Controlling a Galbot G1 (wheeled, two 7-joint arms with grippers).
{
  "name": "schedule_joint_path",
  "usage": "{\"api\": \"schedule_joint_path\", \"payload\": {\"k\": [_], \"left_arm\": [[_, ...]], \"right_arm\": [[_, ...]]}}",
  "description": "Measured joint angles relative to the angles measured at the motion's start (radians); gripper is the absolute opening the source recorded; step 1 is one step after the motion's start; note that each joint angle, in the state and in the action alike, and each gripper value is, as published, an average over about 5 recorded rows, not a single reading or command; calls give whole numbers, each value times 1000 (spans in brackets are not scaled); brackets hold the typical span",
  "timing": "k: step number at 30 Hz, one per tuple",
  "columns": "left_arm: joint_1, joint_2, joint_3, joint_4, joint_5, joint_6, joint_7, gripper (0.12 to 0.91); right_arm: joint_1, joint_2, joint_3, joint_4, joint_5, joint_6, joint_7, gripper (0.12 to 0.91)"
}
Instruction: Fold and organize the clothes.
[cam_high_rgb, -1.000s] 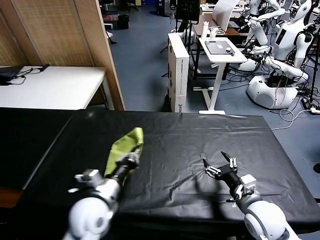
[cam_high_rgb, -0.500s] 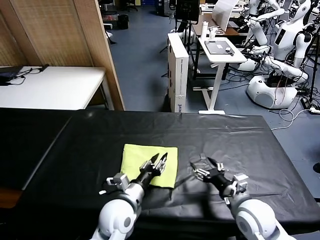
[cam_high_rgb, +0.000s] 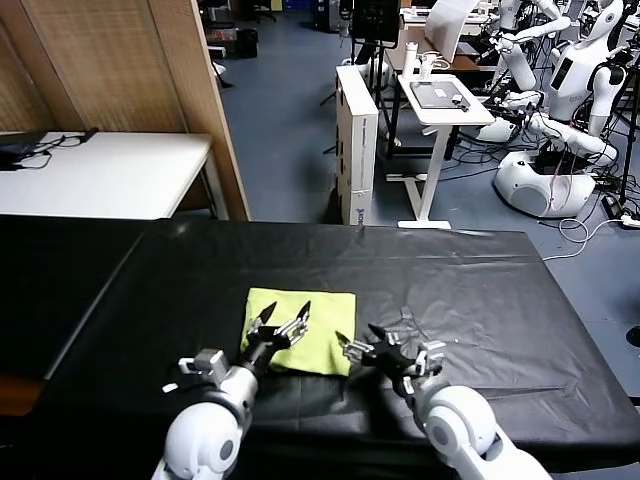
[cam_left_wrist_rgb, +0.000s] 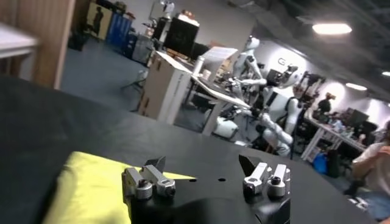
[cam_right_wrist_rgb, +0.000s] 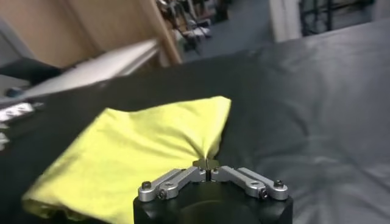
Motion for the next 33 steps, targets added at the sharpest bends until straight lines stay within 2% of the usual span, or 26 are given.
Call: {"api": "schedule_joint_path", "payload": {"k": [3,6,10,14,16,21,23,27,33], "left_arm": [[11,2,-13,-6,9,-3,-1,907],[20,4,-25,-9,28,-10,-4,907],[30,7,-40,-10,41,-22,-7,907],[39,8,-54,-12,42,-29,-7,907],[44,9,-60,-13,44,-32,-7,907],[56,13,-75,-13,48,-41,-6,907],[57,12,-79,-12,49,-46,-5,907],[51,5,-79,-2,56,-53,-4,907],[44,-1,-73,10,69,-68,-5,907]], "right_arm": [[-7,5,0,-14,0,2,-4,825],[-20,2,10,-18,0,7,-11,656],[-28,3,26,-14,1,14,-18,391],[-29,4,44,-15,2,18,-18,183],[-34,1,54,-12,2,11,-7,143],[-59,-25,102,19,2,-49,71,140],[-73,-42,131,31,3,-70,90,140],[-96,-79,193,44,11,-87,86,140],[-113,-123,251,56,13,-95,50,163]]}}
